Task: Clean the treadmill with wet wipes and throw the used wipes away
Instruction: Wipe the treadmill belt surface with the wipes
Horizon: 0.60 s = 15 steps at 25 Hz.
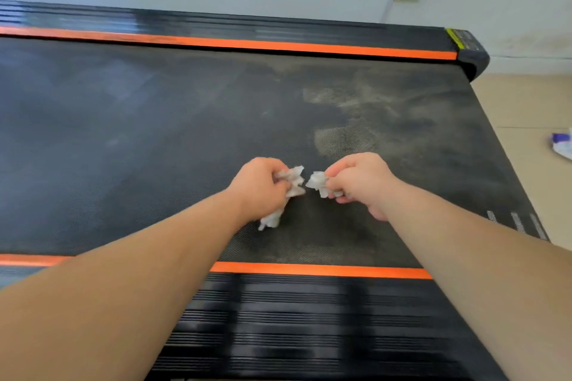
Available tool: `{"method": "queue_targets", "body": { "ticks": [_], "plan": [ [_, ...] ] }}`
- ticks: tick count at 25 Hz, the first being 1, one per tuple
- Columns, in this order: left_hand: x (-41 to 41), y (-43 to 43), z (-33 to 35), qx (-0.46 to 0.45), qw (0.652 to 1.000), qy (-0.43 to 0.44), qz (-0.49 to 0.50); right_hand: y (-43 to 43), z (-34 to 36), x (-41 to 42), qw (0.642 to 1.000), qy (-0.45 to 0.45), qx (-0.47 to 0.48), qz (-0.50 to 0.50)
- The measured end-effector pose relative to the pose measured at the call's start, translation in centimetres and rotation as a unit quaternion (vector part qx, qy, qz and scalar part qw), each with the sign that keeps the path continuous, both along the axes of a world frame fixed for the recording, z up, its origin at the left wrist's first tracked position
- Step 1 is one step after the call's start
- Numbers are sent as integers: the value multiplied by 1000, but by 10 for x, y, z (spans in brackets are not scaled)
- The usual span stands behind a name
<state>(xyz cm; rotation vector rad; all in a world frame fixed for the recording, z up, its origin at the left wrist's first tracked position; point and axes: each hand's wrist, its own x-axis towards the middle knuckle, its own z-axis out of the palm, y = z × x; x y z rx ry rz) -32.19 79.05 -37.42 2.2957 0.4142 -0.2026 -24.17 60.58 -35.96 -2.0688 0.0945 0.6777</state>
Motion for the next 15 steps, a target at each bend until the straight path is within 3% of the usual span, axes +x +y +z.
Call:
{"method": "queue_targets", "body": {
  "ticks": [1, 3, 4, 5, 7, 9, 11, 13, 15],
  "plan": [
    [3, -6, 8, -113, 993, 5, 38, -8, 5, 4, 999, 34, 25, -17],
    [7, -7, 20, -321, 941, 68, 80, -28, 14, 14, 995, 78, 48, -25],
    [7, -5, 23, -352, 926, 107, 81, -40, 15, 18, 996, 85, 37, -19],
    [7, -1, 26, -315, 937, 130, 80, -50, 13, 21, 997, 75, 4, -8],
    [7, 7, 22, -80, 984, 133, 83, -67, 6, 27, 993, -10, -117, 4],
    [7, 11, 14, 120, 984, 81, 101, -71, 4, 29, 973, -113, -201, -9],
    [4, 12, 9, 200, 976, 20, 81, -66, 9, 24, 956, -160, -245, 17],
    [-4, 12, 1, 272, 958, -64, -60, -61, 15, 14, 939, -175, -286, 80],
    [-16, 7, -11, 326, 907, -121, -237, -63, 17, -2, 910, -208, -320, 159]
  ]
}}
